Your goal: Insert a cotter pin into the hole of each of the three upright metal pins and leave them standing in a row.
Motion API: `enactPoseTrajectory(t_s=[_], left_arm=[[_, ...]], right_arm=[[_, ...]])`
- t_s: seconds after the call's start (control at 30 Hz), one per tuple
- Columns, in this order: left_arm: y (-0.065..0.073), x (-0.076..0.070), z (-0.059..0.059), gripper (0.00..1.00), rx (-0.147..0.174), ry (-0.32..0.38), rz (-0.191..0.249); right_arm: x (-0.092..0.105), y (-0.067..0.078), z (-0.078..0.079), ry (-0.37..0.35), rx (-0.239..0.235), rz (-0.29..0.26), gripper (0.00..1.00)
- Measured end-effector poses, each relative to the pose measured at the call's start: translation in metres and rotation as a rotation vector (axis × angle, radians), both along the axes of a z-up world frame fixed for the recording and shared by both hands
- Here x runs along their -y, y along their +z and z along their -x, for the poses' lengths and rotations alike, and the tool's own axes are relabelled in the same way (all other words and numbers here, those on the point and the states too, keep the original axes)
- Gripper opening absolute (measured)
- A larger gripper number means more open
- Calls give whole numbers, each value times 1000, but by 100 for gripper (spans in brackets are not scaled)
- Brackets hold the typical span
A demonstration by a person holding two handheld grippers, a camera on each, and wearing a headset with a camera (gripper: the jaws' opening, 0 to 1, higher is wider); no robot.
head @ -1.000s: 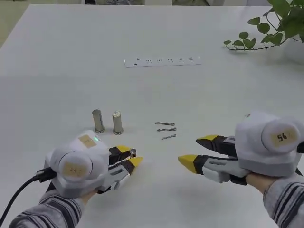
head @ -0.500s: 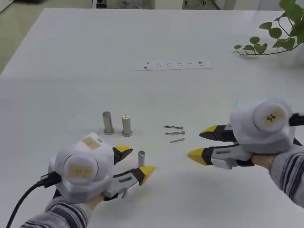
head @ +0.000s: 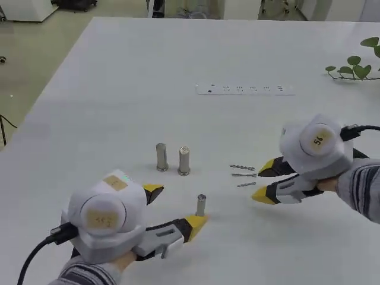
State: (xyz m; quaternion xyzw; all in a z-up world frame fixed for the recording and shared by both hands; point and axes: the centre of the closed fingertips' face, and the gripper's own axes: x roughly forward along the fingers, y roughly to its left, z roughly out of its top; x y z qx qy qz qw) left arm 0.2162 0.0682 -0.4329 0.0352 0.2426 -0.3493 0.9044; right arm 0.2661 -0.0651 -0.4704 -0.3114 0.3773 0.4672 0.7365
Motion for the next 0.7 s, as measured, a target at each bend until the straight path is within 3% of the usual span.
enactPoseTrajectory(t_s=[0.2,0.7], left_arm=[[4,-6,8,55,9,12,-14],[8,-14,19,49,23,37,-23]], right_arm=[[0,-11,-8,63,-13,55,23],[-2,-22,-14,123,-71,81,9]])
